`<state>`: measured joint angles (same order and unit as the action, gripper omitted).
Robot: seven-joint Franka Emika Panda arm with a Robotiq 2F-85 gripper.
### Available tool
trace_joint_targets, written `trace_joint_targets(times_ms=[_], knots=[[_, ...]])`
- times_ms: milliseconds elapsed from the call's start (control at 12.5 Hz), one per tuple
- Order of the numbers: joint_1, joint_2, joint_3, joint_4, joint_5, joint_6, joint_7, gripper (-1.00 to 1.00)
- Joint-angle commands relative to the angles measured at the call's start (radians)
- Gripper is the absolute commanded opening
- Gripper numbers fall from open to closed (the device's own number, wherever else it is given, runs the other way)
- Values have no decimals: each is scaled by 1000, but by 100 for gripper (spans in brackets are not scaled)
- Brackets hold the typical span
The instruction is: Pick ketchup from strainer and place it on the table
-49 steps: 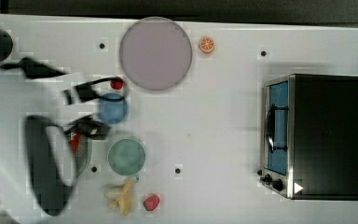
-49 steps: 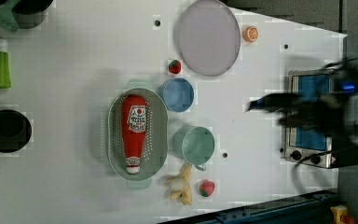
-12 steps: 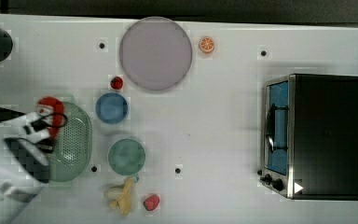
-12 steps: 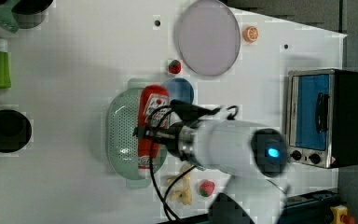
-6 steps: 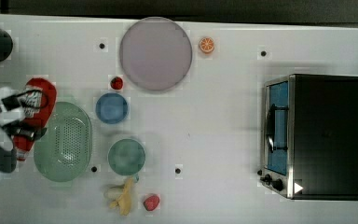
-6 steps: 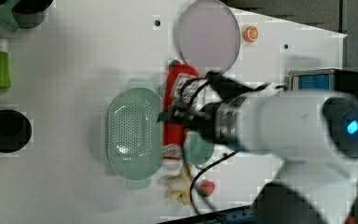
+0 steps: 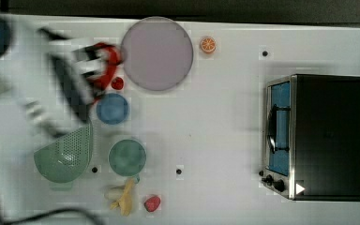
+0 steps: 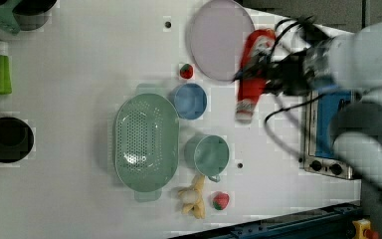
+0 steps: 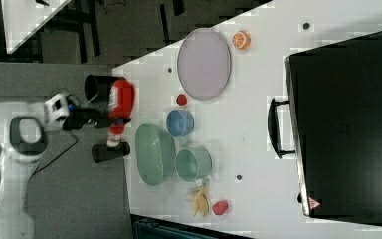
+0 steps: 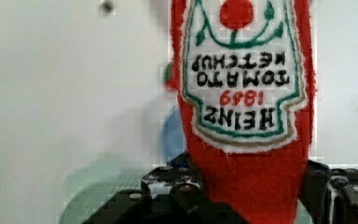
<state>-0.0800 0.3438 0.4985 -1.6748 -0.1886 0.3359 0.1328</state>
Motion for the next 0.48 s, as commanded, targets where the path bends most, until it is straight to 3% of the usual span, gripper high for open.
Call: trace_joint_targets(times_ms=[80,480], knots=[[-68,13,-115,31,-28,-14,-184,21],[-101,10,-222,6,-28,-13,-375,21]])
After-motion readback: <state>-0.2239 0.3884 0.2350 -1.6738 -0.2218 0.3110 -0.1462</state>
